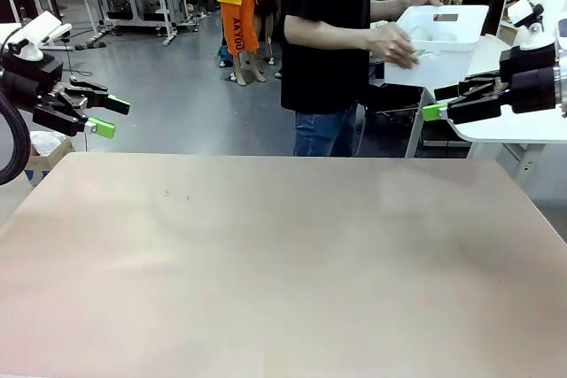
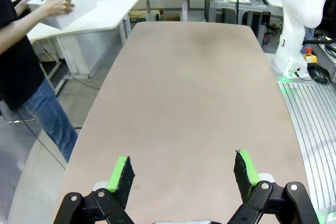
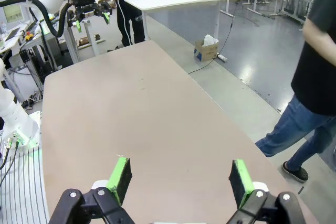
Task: Stack the cups and store them in the basket.
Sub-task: Place the stack of Reusable plastic cups into the Pantry Basket.
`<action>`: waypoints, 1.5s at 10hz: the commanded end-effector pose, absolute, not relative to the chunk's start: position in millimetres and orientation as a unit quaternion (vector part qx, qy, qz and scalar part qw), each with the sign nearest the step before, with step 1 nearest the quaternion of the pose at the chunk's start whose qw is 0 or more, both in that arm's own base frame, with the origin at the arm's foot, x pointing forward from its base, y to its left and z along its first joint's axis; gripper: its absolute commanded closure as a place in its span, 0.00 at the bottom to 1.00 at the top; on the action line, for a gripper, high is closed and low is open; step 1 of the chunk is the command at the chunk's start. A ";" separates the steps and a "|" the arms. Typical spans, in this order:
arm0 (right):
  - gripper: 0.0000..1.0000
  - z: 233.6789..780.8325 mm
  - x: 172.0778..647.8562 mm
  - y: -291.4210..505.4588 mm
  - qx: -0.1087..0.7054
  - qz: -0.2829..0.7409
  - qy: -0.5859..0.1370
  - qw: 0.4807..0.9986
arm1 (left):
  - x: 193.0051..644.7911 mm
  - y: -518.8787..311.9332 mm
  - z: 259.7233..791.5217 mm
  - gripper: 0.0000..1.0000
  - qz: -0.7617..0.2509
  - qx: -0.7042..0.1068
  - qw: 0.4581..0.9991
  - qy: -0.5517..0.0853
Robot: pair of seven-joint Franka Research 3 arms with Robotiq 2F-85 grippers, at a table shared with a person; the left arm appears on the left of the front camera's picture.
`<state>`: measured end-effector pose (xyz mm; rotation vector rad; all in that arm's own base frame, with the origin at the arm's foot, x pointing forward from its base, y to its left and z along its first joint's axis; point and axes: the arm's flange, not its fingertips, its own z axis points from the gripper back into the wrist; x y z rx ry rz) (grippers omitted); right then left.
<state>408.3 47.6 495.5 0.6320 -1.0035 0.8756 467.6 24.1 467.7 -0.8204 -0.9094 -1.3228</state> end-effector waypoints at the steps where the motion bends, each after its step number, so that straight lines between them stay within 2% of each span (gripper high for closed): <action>1: 0.00 497.3 408.6 48.0 0.294 0.393 -0.457 0.742 | 466.3 23.3 469.8 0.00 -0.575 -0.353 0.625 -0.393; 15: 0.00 497.3 408.6 48.0 0.294 0.393 -0.457 0.742 | 466.3 23.3 469.8 0.00 -0.575 -0.353 0.625 -0.393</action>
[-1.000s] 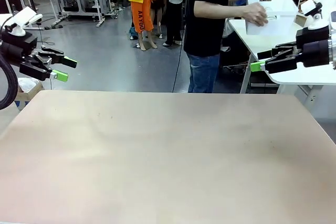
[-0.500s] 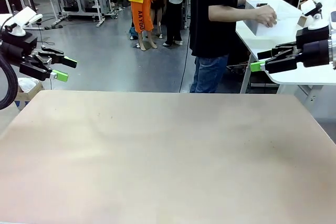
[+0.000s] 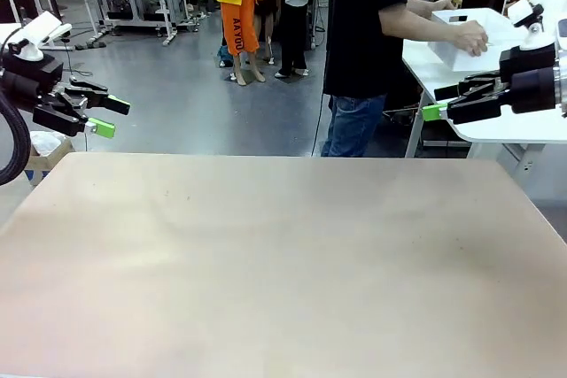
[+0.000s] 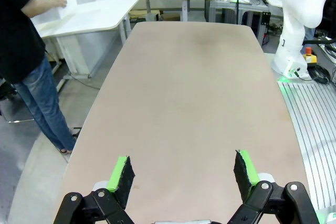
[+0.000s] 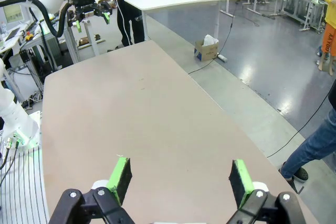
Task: Stack the cups and store them in the basket.
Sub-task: Place the stack of Reusable plastic cups into the Pantry Basket.
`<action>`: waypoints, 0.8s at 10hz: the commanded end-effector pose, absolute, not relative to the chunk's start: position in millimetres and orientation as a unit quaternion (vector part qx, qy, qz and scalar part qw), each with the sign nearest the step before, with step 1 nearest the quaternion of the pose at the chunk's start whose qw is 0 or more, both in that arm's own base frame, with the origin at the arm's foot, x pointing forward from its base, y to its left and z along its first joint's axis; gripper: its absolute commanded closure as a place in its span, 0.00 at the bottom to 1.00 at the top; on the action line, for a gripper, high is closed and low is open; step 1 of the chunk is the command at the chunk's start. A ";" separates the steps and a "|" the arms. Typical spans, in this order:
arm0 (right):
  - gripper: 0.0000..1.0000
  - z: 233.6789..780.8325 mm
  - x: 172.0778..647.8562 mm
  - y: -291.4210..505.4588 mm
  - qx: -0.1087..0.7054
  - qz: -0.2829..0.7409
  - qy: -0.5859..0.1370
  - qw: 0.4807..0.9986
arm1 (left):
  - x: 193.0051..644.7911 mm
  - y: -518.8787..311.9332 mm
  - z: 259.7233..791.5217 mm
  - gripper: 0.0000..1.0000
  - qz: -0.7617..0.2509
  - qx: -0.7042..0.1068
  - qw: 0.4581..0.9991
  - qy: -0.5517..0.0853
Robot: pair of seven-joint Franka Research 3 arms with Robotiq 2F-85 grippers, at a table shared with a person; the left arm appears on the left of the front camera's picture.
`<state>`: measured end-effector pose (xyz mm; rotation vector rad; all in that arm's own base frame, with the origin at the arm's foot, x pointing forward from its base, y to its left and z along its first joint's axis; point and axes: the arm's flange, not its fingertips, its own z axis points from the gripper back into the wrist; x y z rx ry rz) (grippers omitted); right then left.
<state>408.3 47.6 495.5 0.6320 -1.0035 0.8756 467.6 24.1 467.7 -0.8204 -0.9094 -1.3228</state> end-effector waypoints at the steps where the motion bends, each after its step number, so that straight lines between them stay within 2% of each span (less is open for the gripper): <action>1: 0.00 497.3 408.6 48.0 0.294 0.393 -0.457 0.742 | 466.3 23.3 469.8 0.00 -0.575 -0.353 0.625 -0.393; 8: 0.00 497.3 408.6 48.0 0.294 0.393 -0.457 0.742 | 466.3 23.3 469.8 0.00 -0.575 -0.353 0.625 -0.393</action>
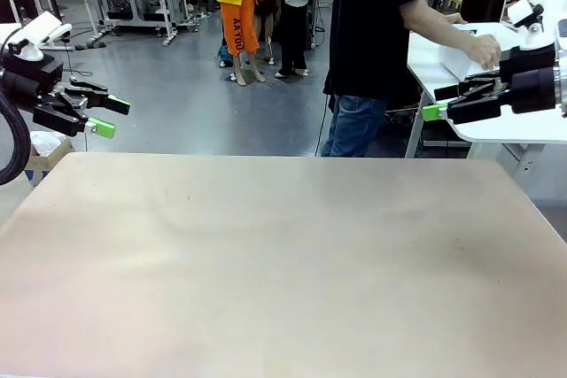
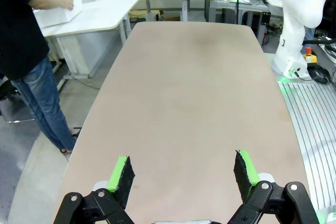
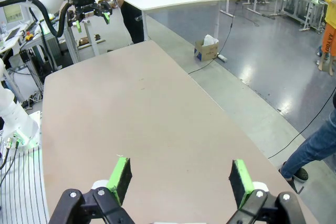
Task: Stack the cups and store them in the basket.
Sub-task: Place the stack of Reusable plastic cups into the Pantry Basket.
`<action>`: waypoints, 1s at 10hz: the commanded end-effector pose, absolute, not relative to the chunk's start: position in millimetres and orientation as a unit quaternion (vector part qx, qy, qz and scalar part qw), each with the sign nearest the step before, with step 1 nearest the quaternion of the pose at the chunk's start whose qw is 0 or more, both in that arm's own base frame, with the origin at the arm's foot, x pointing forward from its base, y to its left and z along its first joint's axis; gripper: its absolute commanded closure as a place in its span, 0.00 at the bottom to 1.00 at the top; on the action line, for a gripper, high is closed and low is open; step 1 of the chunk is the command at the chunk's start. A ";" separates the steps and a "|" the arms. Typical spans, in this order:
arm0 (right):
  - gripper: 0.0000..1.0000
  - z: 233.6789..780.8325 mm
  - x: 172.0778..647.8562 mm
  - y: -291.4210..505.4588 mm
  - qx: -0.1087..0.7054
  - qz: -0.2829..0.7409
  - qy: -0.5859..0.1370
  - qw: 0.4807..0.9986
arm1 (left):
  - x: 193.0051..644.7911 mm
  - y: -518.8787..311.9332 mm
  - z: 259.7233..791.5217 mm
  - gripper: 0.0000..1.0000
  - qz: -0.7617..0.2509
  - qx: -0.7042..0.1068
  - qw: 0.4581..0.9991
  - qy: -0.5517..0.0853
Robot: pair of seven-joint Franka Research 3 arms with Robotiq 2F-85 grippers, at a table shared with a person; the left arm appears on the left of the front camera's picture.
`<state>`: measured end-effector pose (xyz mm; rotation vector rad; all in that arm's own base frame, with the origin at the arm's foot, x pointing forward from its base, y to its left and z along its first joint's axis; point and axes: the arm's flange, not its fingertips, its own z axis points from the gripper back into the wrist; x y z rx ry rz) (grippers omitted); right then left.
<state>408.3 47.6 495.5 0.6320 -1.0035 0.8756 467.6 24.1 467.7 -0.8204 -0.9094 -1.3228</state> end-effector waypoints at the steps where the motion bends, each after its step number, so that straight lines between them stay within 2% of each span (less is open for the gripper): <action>1: 0.00 497.3 408.6 48.0 0.294 0.393 -0.457 0.742 | 466.3 23.3 469.8 0.00 -0.575 -0.353 0.625 -0.393; 10: 0.00 497.3 408.6 48.0 0.294 0.393 -0.457 0.742 | 466.3 23.3 469.8 0.00 -0.575 -0.353 0.625 -0.393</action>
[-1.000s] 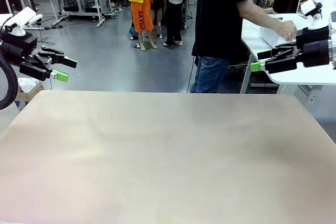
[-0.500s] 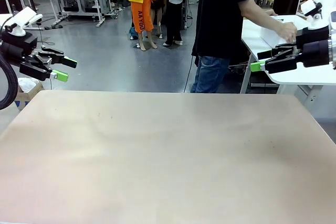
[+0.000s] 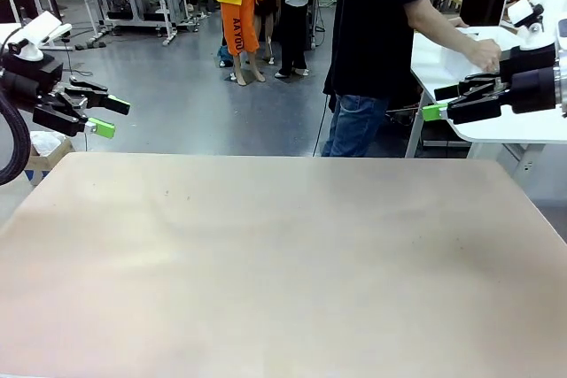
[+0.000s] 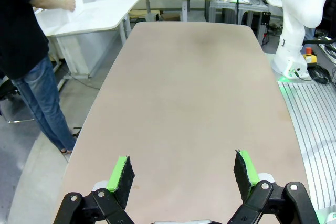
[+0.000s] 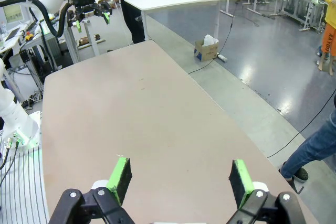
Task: Stack the cups and store them in the basket.
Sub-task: Place the stack of Reusable plastic cups into the Pantry Basket.
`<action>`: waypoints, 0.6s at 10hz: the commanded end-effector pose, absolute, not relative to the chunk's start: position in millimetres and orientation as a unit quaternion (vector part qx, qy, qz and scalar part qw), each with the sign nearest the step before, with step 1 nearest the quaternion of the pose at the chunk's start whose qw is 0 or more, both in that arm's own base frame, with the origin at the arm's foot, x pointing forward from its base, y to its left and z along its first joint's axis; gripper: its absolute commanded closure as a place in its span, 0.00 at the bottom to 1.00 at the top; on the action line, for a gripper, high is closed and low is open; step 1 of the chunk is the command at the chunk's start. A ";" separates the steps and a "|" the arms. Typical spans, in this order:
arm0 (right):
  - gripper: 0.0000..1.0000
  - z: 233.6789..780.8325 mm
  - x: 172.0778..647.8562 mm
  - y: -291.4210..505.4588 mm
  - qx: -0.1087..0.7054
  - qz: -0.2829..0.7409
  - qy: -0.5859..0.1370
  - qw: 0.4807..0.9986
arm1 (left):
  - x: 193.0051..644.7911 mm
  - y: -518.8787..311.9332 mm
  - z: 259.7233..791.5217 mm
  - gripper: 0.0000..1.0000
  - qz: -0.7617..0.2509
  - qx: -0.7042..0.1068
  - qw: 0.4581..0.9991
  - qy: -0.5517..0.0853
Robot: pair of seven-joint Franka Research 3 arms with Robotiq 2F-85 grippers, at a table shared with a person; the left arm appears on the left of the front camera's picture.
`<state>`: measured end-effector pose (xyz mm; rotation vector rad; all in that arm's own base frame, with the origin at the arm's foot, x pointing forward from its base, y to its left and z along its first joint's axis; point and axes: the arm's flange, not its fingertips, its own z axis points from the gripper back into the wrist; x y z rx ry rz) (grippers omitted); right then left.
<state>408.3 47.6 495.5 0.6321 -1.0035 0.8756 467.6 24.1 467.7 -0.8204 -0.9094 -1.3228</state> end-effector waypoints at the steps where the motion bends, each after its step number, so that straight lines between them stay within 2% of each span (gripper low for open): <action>1: 0.00 497.3 408.6 48.0 0.294 0.393 -0.457 0.742 | 466.3 23.3 469.8 0.00 -0.575 -0.353 0.625 -0.393; 6: 0.00 497.3 408.6 48.0 0.294 0.393 -0.457 0.742 | 466.3 23.3 469.8 0.00 -0.575 -0.353 0.625 -0.393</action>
